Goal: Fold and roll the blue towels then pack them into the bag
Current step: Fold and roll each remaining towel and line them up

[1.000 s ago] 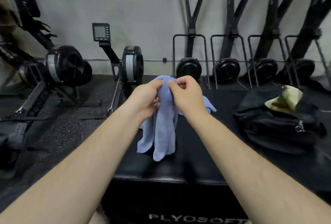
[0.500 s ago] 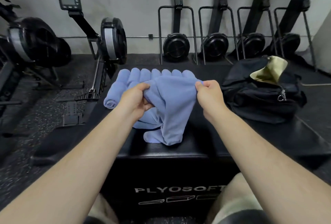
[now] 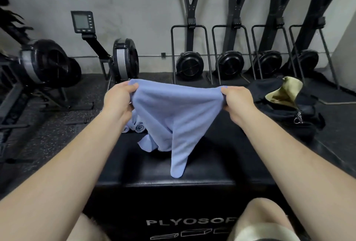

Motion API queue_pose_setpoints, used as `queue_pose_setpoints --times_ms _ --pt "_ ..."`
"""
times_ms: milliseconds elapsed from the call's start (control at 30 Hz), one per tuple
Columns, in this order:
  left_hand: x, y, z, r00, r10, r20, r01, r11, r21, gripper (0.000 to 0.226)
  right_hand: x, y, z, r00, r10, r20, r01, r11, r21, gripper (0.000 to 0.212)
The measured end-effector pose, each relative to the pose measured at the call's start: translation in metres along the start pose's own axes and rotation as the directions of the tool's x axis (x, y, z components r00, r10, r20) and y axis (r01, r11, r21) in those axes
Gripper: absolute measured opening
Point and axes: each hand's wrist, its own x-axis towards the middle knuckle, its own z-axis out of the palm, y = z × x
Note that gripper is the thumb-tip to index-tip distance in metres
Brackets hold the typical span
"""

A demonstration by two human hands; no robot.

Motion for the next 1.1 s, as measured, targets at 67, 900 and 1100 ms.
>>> queue_pose_setpoints --times_ms 67,900,1100 --pt "-0.001 0.014 0.004 0.998 0.03 0.059 -0.029 0.999 -0.019 0.034 0.003 -0.012 0.002 0.999 -0.031 0.045 0.03 0.999 0.009 0.016" --pt "-0.01 0.082 0.035 0.993 0.117 -0.026 -0.12 0.965 -0.233 0.04 0.008 -0.09 -0.004 0.973 -0.146 0.177 0.138 0.989 0.053 0.029" --pt "-0.008 0.083 0.034 0.993 0.099 -0.064 -0.111 0.972 -0.205 0.05 0.005 -0.09 -0.003 0.983 -0.134 0.125 0.127 0.99 0.067 0.02"
